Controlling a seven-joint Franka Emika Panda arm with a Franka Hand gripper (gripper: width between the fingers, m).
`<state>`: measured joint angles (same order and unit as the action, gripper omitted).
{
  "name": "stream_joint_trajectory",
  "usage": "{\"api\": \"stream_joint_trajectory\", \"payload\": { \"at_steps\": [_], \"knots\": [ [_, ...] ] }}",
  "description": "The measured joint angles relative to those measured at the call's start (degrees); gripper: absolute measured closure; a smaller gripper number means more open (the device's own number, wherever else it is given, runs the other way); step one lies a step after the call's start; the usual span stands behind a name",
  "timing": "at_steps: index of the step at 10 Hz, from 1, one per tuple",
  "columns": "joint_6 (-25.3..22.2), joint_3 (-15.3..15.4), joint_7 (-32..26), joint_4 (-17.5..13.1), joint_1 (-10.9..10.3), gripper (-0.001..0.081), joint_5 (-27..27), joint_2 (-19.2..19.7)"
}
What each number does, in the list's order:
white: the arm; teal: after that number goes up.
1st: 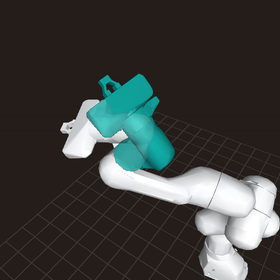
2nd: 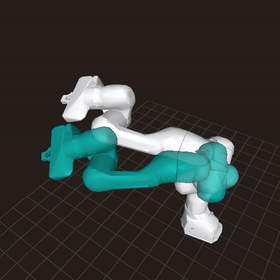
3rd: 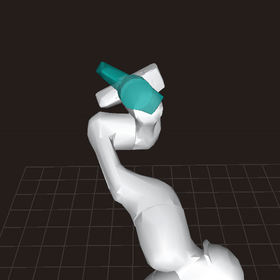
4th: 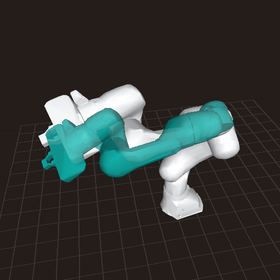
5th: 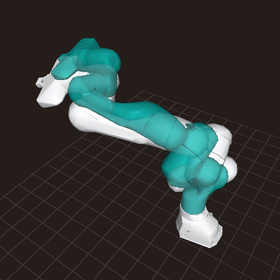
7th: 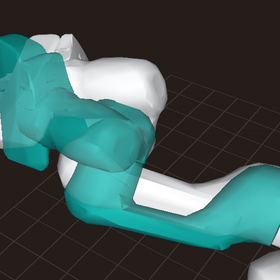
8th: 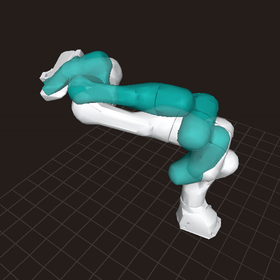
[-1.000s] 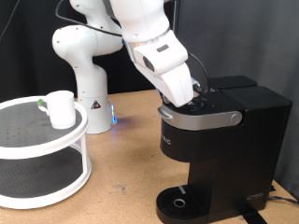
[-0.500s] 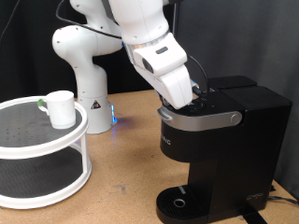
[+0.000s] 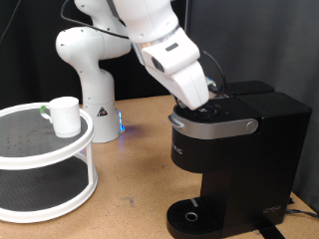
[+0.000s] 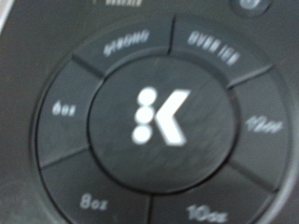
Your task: Make a cup of coffee with the keurig machine
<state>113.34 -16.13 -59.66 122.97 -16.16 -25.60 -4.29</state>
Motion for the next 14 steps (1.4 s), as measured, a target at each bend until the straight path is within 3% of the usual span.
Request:
{"api": "stream_joint_trajectory", "payload": {
  "at_steps": [7,9,11,14],
  "knots": [
    [-4.43,-1.02,0.38,-3.85,0.0,0.0805,-1.65,-2.59],
    [3.97,-0.61,4.05,-1.41,-0.02,0.0805,-2.27,-3.0],
    [11.62,-0.33,8.56,3.05,-0.03,0.0805,-4.78,-5.01],
    [10.95,-1.16,6.2,8.45,-0.02,0.0805,-7.61,-10.83]
  ]
}}
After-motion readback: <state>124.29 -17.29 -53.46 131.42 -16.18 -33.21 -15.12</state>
